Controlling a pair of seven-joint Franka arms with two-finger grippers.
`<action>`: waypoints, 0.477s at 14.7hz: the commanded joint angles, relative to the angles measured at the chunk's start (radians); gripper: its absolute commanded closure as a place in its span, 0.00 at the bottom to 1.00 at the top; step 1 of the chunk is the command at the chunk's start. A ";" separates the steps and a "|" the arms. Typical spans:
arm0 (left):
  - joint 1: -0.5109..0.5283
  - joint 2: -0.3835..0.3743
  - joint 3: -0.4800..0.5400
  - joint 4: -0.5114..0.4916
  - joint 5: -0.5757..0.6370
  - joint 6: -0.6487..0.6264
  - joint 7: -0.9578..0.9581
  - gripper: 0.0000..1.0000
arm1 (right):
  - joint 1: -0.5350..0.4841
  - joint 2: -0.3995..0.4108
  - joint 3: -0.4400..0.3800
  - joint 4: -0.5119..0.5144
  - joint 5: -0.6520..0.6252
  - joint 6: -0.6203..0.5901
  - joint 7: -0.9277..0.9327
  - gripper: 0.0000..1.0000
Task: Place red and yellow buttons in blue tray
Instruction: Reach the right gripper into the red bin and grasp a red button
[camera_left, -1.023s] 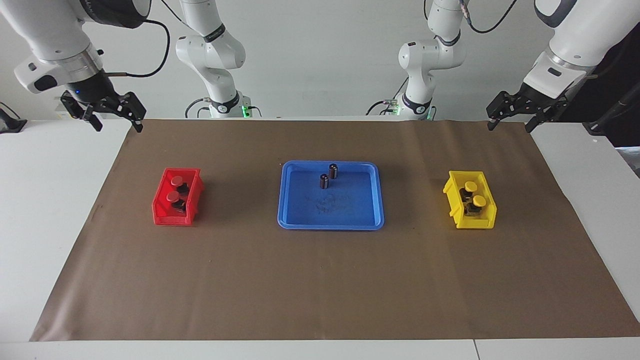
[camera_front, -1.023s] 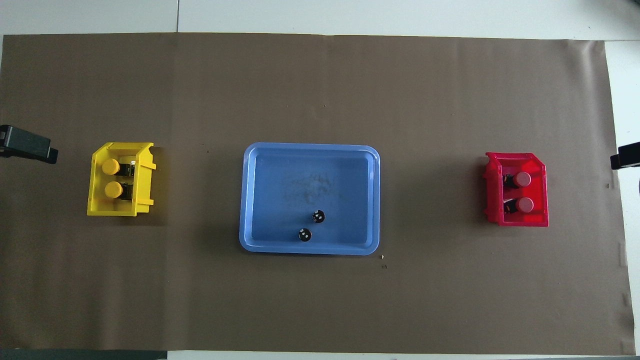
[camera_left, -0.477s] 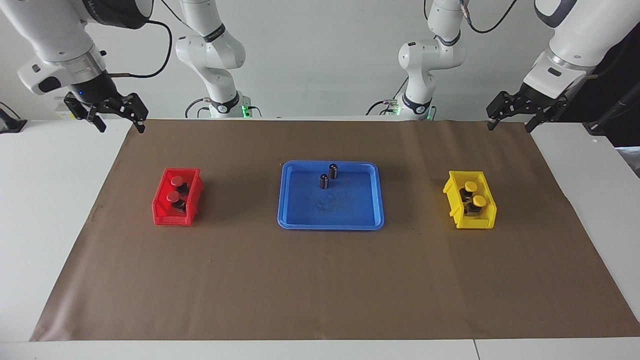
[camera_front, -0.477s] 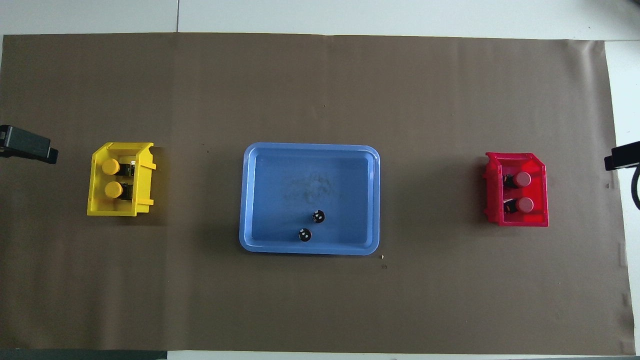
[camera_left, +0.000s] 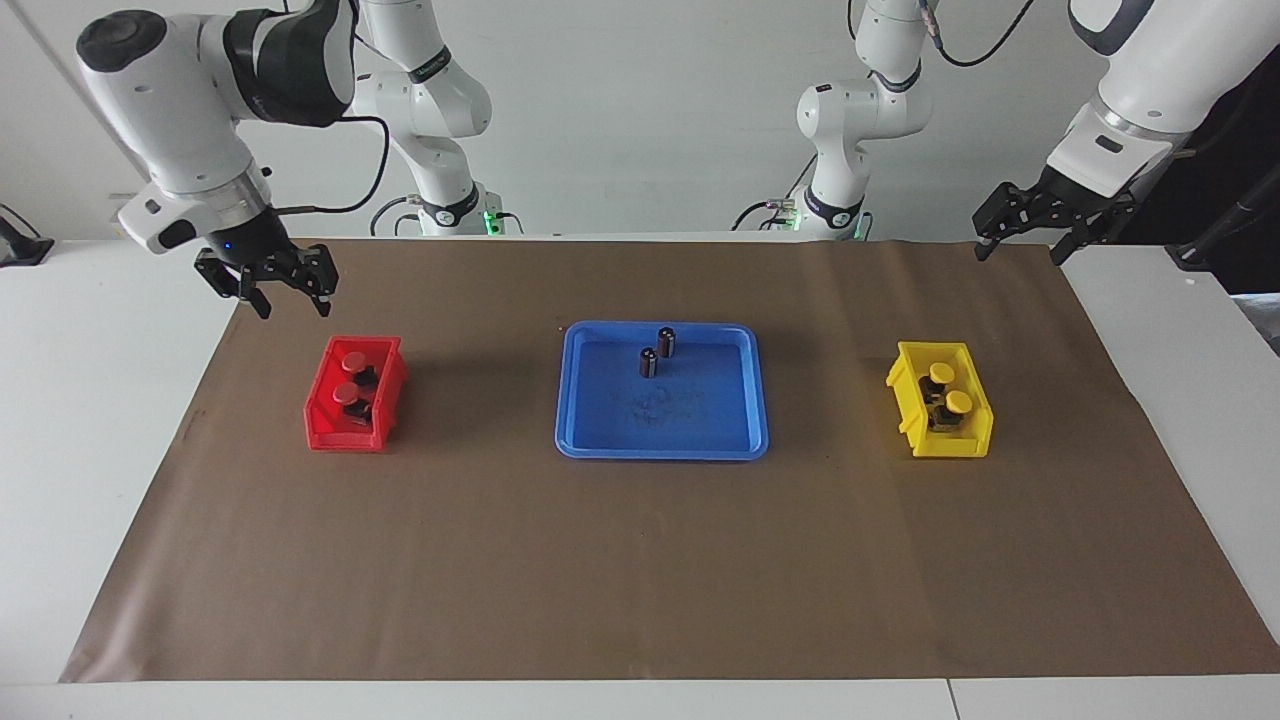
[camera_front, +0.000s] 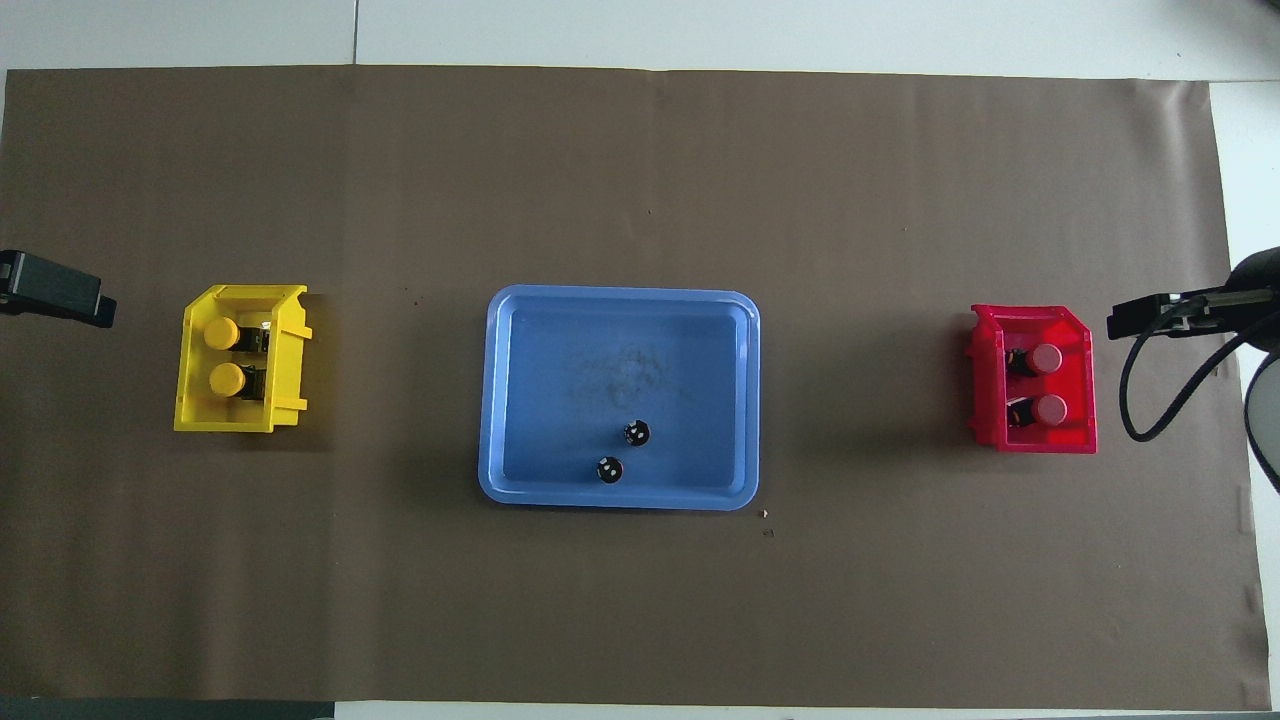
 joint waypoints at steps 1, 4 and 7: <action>0.006 -0.031 0.002 -0.034 -0.012 0.008 0.002 0.00 | -0.012 0.064 0.004 -0.038 0.040 0.100 0.015 0.26; 0.006 -0.031 0.002 -0.034 -0.012 0.008 0.002 0.00 | -0.016 0.093 0.004 -0.089 0.040 0.205 0.013 0.28; 0.006 -0.031 0.002 -0.034 -0.012 0.007 0.002 0.00 | -0.022 0.124 0.004 -0.130 0.040 0.281 0.012 0.30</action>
